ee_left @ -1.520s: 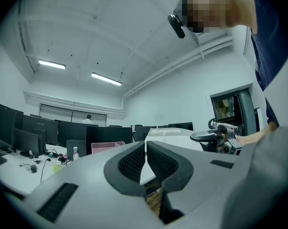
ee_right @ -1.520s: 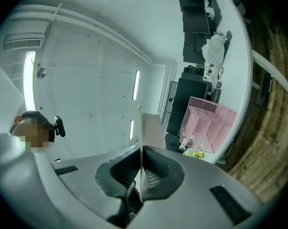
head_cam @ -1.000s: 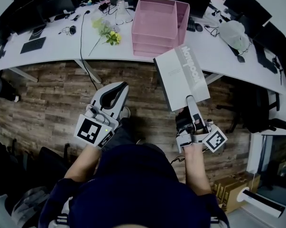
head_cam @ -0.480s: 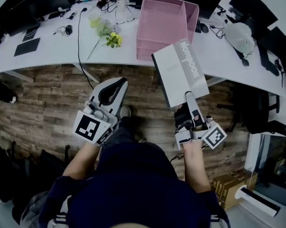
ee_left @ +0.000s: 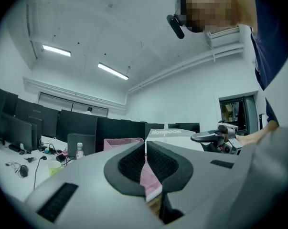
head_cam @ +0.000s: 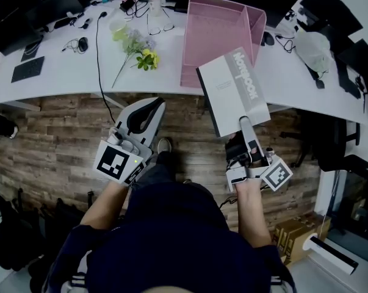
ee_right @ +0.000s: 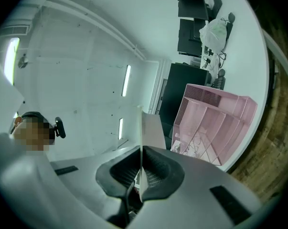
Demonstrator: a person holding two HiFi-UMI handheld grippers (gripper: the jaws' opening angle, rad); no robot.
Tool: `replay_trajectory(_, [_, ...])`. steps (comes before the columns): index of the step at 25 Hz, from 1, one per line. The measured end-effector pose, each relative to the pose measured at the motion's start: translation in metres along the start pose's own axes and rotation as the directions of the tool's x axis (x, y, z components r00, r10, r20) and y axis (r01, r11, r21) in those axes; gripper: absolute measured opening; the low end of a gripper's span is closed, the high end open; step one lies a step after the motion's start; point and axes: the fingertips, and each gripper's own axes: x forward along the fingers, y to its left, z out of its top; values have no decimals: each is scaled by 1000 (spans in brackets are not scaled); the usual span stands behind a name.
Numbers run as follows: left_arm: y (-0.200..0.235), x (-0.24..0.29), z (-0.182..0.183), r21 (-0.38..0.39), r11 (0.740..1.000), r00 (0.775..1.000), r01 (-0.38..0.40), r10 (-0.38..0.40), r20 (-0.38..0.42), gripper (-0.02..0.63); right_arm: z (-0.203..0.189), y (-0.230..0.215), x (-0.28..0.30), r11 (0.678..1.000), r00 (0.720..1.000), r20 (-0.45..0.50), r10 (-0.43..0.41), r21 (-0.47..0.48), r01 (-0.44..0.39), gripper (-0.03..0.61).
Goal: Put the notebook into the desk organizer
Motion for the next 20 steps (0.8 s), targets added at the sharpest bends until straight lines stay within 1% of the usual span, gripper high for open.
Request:
replay_trajectory(11, [73, 34, 3, -24, 999, 999, 49, -49, 2, 35, 7, -16, 68, 999, 998, 40, -45, -23, 46, 11])
replay_trajectory(20, [104, 55, 15, -21, 996, 996, 87, -87, 24, 35, 19, -14, 100, 996, 996, 72, -55, -60, 60, 11])
